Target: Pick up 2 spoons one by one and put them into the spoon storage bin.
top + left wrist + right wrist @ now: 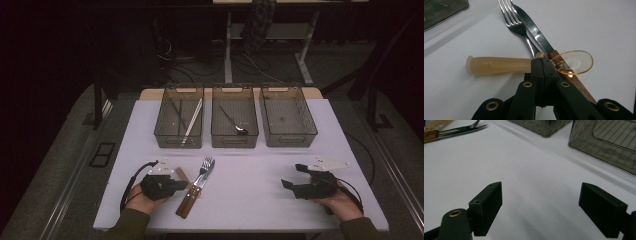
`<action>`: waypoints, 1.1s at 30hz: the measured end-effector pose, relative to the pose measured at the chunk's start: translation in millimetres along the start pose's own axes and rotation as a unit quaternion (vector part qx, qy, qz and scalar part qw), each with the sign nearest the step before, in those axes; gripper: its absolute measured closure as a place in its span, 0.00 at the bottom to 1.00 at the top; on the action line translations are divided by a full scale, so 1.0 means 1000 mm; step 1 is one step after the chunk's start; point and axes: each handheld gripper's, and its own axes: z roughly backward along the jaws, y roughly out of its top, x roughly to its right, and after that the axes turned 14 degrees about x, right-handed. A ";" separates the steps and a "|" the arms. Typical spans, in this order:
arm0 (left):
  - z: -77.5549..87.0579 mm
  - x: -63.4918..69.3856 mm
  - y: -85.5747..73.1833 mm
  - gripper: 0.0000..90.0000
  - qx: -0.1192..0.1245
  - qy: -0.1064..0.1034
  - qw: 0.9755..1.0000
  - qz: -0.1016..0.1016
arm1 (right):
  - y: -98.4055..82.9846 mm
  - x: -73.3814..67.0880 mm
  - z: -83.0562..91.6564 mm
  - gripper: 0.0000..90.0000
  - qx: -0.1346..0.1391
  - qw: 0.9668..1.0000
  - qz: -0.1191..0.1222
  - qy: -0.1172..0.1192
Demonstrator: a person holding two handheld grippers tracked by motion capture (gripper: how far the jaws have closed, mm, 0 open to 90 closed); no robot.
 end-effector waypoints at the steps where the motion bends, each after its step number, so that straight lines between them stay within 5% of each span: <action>1: -0.001 0.000 0.000 0.99 -0.002 0.001 1.000 -0.002 | 0.000 0.000 0.000 0.20 0.000 1.000 0.000 0.000; 20: -0.012 -0.005 0.004 0.99 0.011 0.013 1.000 0.014 | 0.000 0.000 -0.001 0.20 -0.003 1.000 0.001 0.000; 33: -0.028 -0.005 0.012 0.99 0.004 0.021 1.000 -0.001 | 0.000 0.000 -0.001 0.20 -0.004 1.000 0.001 -0.001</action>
